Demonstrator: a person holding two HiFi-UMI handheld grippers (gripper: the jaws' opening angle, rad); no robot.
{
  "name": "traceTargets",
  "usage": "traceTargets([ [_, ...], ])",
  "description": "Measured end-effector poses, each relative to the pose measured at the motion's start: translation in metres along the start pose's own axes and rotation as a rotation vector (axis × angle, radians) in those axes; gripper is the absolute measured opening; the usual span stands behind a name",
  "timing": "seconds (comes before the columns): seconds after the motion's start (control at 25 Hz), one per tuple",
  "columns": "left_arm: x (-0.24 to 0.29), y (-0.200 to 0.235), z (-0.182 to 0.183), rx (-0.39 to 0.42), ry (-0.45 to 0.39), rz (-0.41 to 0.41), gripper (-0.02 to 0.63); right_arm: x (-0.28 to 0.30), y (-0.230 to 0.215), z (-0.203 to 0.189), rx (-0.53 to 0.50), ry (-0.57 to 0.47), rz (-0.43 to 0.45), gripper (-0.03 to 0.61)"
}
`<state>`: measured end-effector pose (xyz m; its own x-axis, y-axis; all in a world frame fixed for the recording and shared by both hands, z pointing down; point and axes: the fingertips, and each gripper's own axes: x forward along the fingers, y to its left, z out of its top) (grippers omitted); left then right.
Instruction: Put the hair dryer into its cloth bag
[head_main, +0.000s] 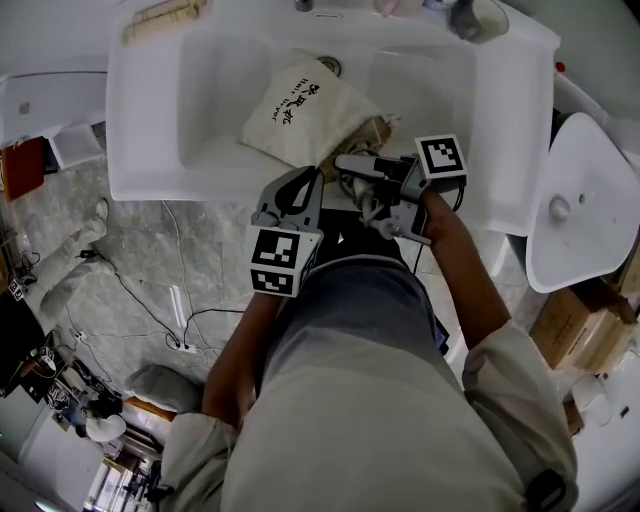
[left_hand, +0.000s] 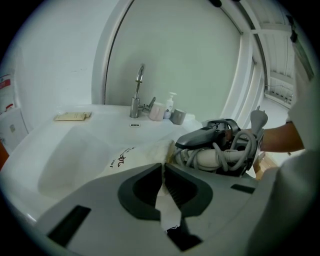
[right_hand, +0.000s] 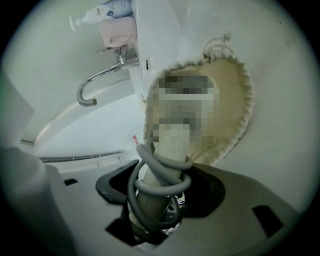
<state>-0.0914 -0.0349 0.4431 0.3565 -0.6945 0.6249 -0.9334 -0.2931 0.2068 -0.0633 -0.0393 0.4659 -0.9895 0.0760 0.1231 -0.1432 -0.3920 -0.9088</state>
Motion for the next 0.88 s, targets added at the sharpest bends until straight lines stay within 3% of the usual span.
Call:
traceTargets([
  [0.2, 0.001, -0.009, -0.001, -0.005, -0.013, -0.019, 0.026, -0.002, -0.010, 0.005, -0.023, -0.011, -0.055, 0.259],
  [0.44, 0.003, -0.014, 0.005, 0.001, -0.012, -0.023, 0.026, -0.002, -0.024, 0.012, -0.123, -0.015, -0.194, 0.259],
  [0.64, 0.002, -0.022, 0.004, 0.025, -0.010, -0.030, 0.026, 0.000, -0.019, 0.016, -0.119, -0.026, -0.165, 0.259],
  [0.88, 0.002, -0.020, 0.013, 0.022, -0.018, -0.021, 0.025, 0.006, -0.023, 0.009, -0.144, 0.062, -0.179, 0.259],
])
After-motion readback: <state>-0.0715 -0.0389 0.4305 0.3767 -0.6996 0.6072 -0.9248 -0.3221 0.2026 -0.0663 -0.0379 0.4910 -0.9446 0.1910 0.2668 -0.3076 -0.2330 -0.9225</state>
